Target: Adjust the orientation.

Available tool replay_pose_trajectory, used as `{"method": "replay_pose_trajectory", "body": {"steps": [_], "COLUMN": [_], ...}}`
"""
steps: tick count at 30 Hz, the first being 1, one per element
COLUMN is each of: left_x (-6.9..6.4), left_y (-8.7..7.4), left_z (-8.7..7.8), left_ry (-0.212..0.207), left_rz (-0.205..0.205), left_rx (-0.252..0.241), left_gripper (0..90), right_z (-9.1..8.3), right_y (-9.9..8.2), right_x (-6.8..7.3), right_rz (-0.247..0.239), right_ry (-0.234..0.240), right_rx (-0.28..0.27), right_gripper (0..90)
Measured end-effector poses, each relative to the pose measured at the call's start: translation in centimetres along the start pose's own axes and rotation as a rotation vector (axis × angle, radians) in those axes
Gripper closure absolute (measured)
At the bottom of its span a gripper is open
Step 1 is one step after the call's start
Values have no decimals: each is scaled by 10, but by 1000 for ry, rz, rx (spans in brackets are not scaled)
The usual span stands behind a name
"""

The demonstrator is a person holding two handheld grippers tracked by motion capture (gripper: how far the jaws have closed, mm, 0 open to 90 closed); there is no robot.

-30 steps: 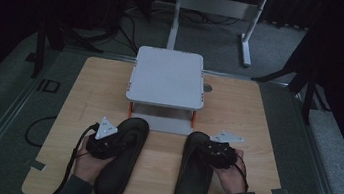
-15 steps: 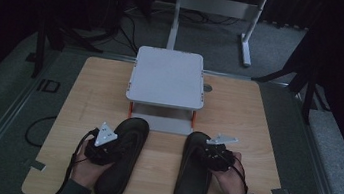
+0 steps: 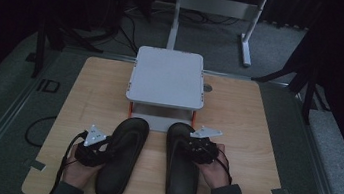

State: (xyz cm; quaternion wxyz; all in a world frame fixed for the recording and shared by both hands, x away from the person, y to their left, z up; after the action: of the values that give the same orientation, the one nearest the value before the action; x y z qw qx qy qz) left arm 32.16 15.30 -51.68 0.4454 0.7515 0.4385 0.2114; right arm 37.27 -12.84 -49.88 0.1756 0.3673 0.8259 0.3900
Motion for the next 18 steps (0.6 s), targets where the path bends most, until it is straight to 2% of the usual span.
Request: {"method": "replay_pose_trajectory", "body": {"steps": [5,8,11,14,18], "left_x": [-5,-10,-18,-25,-27], "left_y": [2,3,8,9,12], "left_z": [8,14,17,22,26], "left_ry": [-52,-40,-58,-31,-19], "left_rz": [-52,-37,-55,-35,-65], "left_rx": [-3,6,-13,-7,-15], "left_gripper": [601,665,689,693,705], "right_z": [15,21,26,30,29], "right_y": [9,12,14,14,13], "right_x": [7,11,16,18,13], "right_rz": [-1,0,-7,-5,23], "right_ry": [28,33,47,42,21], "right_rx": [-8,-5,0,10,13], "right_gripper": [678,678,678,679,680]}}
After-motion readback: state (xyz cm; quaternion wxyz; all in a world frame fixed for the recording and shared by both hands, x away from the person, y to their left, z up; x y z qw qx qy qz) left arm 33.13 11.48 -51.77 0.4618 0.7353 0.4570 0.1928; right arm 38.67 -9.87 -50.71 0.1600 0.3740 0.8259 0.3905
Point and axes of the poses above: each handheld gripper's, and its own axes: z roughly forward along the jaws, y roughly out of its top, x roughly to its left, the point moved 7 cm from there along z, roughly forward along the jaws, and after that the axes turned 5 degrees about -x, right-handed, at the moved point
